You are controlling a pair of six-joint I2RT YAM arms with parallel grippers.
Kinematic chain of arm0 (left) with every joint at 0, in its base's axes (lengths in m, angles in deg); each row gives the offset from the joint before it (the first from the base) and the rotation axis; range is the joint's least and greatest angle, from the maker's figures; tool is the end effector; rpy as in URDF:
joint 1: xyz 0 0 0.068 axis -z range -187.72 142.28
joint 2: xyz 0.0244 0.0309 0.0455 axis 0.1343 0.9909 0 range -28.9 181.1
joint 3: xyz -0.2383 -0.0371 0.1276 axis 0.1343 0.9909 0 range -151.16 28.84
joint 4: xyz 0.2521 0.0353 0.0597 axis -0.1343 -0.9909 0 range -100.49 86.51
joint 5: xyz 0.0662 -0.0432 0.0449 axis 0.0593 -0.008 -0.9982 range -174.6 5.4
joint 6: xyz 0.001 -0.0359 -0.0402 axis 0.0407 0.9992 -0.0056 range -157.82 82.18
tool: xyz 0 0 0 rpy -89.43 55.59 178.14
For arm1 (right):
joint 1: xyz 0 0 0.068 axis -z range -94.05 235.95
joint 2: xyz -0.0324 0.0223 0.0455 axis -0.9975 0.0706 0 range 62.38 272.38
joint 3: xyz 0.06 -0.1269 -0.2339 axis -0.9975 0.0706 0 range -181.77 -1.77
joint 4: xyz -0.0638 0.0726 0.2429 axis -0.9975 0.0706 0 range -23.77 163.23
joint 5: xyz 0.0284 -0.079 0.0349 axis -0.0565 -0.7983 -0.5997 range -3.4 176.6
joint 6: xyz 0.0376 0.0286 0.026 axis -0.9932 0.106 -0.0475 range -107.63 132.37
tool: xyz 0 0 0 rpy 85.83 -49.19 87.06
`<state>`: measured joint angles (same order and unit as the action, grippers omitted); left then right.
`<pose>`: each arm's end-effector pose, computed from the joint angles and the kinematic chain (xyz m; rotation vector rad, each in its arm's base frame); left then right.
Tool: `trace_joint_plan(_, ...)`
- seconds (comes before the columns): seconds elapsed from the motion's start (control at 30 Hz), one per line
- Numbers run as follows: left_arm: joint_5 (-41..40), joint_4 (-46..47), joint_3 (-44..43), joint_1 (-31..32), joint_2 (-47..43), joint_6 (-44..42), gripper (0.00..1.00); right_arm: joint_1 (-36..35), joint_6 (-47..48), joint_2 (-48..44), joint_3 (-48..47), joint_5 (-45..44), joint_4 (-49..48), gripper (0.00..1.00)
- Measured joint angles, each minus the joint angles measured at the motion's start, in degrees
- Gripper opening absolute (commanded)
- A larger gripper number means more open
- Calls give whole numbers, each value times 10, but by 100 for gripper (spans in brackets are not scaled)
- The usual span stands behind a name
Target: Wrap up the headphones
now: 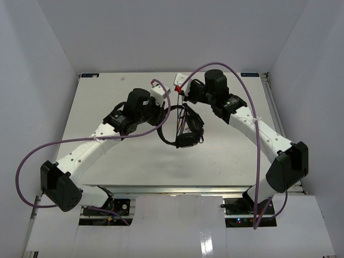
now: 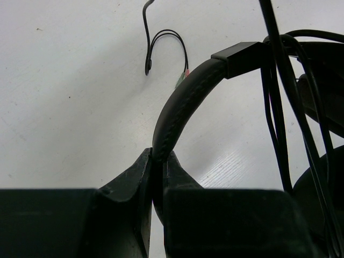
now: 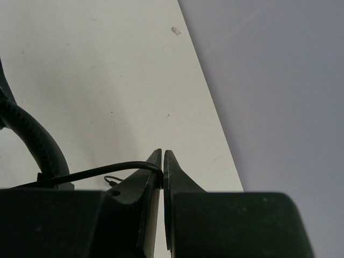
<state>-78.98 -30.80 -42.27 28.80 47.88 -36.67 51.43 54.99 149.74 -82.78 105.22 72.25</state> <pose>0.2400 -0.1820 0.3465 0.7184 2.0617 -0.4842 0.2927 0.2150 0.3867 -1.2816 1.2338 0.1884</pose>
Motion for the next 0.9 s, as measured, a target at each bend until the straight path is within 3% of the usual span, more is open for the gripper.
trace_joint_plan(0.37, -9, -8, -30, 0, -17, 8, 0, 62, -55, -2, 38, 51, -5, 8)
trace_joint_plan(0.57, -3, -29, -60, 0, -17, 24, 0, 90, -99, -7, 63, 140, -25, 8)
trace_joint_plan(0.83, 12, -68, -149, 1, 0, 39, 0, 106, -212, -6, 107, 307, -138, 9)
trace_joint_plan(0.9, 20, -76, -166, 3, 7, 47, 0, 109, -280, -5, 125, 343, -204, 10)
